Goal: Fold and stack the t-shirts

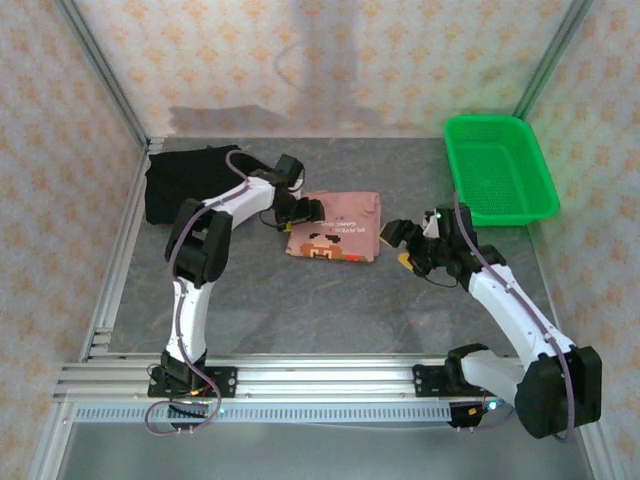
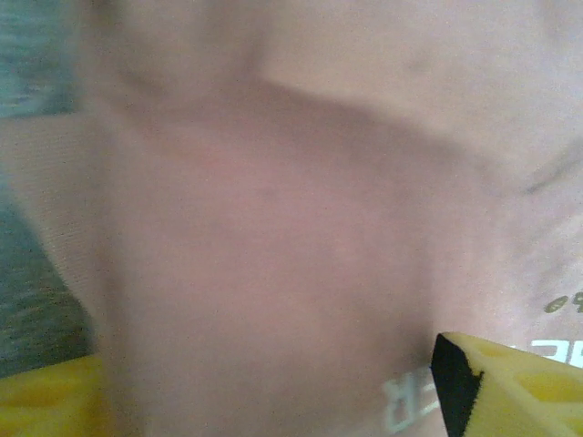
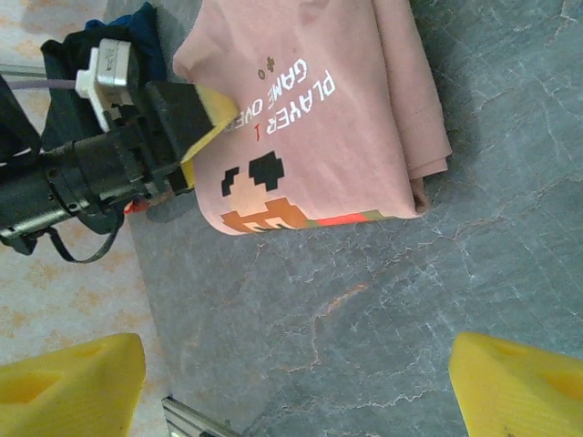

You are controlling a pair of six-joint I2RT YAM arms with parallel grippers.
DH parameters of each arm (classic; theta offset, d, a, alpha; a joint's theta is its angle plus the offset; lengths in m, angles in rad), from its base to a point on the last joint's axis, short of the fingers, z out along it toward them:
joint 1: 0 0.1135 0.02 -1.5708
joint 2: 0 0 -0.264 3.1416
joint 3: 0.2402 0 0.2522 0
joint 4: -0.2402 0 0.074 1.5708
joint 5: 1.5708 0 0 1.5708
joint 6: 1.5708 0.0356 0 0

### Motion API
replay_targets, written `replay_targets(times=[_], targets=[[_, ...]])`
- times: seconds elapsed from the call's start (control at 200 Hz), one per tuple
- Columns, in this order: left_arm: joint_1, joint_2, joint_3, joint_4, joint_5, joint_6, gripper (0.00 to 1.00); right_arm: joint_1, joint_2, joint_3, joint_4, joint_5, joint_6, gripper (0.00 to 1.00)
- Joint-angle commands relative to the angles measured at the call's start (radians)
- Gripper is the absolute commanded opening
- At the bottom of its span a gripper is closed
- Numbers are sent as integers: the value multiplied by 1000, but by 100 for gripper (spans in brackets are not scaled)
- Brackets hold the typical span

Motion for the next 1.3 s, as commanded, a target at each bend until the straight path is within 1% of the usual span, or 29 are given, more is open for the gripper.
replay_targets(times=[0.0,0.14,0.21,0.245,0.34,0.38,0.42,0.535,0.615,0.68,0.796,0.976,1.101,1.166,1.296], targets=[[-43,69,60,-126,-115,26,76,6,-21,59,-37,9,-21,87],[-59,95,63,-165,-180,12,68,4,-35,115,-87,5,-38,87],[-64,106,58,-168,-195,-2,61,4,-46,136,-106,3,-43,87],[-70,111,54,-166,-204,-8,55,5,-51,143,-116,6,-44,87],[-84,119,59,-167,-235,-20,32,5,-66,156,-125,5,-42,87],[-88,119,66,-173,-250,-21,24,4,-70,160,-127,4,-41,88],[-89,114,79,-188,-271,-17,16,4,-74,165,-131,4,-40,90],[-87,79,152,-267,-372,36,0,4,-100,165,-119,8,-35,97],[-86,39,210,-317,-450,87,0,4,-115,159,-102,8,-35,100],[-82,2,257,-347,-497,127,0,4,-124,152,-87,8,-33,99],[-70,-48,337,-379,-542,180,0,4,-131,142,-48,-4,-17,99],[-64,-92,485,-433,-610,272,0,4,-124,131,-39,-5,-8,99],[-44,-87,605,-470,-623,327,0,4,-124,127,-32,-2,-4,99],[-31,-89,647,-467,-588,365,0,4,-123,127,-32,7,-5,99],[-5,-68,746,-505,-610,406,0,5,-120,133,-29,21,-7,99]])
